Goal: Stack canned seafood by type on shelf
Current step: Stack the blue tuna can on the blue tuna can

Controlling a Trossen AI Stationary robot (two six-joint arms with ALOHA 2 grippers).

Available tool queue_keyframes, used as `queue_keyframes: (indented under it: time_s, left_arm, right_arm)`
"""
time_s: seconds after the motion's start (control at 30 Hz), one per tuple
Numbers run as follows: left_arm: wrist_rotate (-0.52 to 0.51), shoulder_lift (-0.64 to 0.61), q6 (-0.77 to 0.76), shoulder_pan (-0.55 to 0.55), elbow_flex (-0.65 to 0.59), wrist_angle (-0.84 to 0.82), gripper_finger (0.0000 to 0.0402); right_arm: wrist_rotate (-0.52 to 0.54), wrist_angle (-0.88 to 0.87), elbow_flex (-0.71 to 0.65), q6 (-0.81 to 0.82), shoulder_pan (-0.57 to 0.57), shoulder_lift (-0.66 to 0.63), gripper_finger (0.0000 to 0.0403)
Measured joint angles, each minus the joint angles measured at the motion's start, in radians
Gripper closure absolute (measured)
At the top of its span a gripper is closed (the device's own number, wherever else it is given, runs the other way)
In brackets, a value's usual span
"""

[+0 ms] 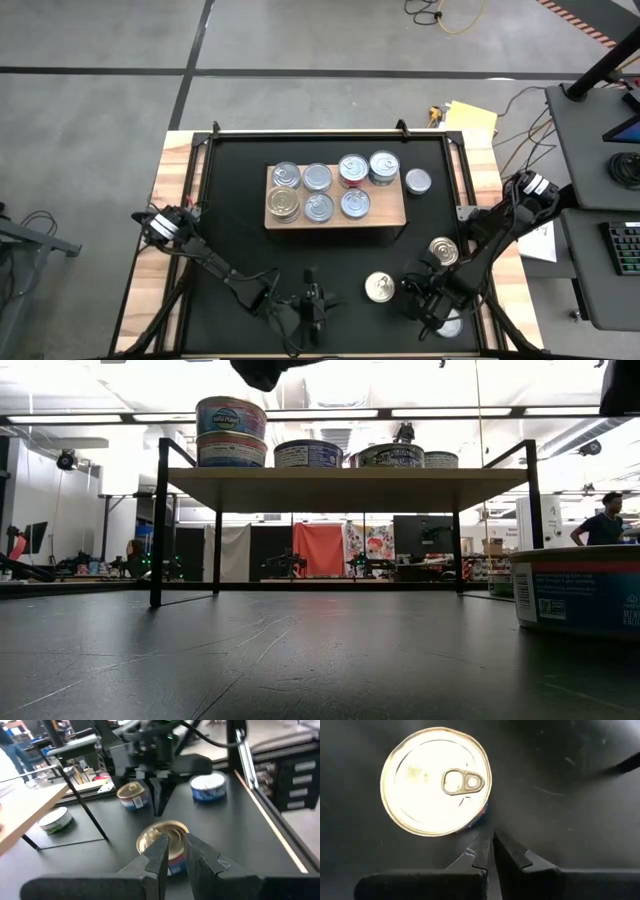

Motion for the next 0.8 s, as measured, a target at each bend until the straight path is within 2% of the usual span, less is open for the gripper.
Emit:
queue_keyframes:
  time_s: [0.27,0.5,0.57,0.73,0.8]
  left_arm:
    - [0.0,0.008,0.013,-0.005,0.0,-0.018,0.0356]
    - [0.0,0.008,0.001,-0.005,0.0,-0.015,0.0356]
    - [0.0,0.008,-0.004,-0.005,0.0,-0.014,0.0356]
    - [0.0,0.008,-0.007,-0.005,0.0,-0.014,0.0356]
    - [0.0,0.008,-0.007,-0.005,0.0,-0.015,0.0356]
  right_arm:
    - [0.038,0.294,-0.113,-0.072,0.0,0.0,0.039]
    - [0.093,0.385,-0.104,-0.215,-0.014,0.0,0.039]
    - [0.146,0.383,-0.09,-0.224,-0.027,-0.004,0.039]
    - [0.37,0.385,-0.024,-0.298,-0.043,-0.008,0.039]
    - [0.402,0.385,0.001,-0.341,-0.045,-0.008,0.039]
